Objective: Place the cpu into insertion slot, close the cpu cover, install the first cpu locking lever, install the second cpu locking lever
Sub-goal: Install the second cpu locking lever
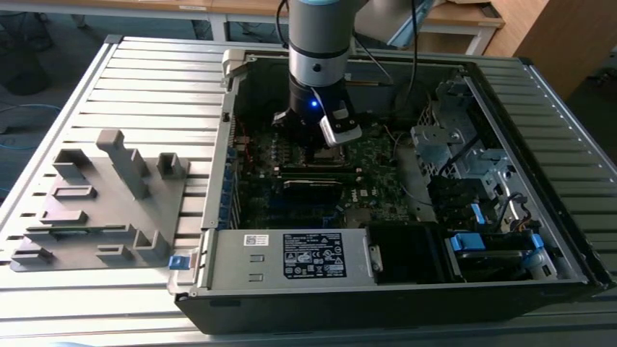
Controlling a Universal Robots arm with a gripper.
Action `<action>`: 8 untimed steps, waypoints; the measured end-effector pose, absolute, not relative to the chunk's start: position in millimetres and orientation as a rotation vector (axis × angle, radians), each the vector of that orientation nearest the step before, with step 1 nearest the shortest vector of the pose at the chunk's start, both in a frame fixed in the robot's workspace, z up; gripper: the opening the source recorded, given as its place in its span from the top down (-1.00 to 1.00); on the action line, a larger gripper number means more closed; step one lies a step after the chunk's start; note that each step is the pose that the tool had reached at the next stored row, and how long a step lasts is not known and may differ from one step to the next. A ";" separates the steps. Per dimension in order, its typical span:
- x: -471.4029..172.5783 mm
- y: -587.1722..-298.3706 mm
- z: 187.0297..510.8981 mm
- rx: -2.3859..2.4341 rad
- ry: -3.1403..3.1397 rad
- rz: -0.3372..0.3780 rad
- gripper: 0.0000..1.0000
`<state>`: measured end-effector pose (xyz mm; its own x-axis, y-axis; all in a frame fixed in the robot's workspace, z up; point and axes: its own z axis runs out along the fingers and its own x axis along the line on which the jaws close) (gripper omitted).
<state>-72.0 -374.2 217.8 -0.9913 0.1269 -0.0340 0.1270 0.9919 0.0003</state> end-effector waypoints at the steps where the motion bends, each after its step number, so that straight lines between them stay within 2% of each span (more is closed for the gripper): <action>1: -72.3 -374.3 216.6 0.198 3.101 -0.003 0.79; 8: -73.1 -374.6 213.0 0.197 3.102 -0.003 0.79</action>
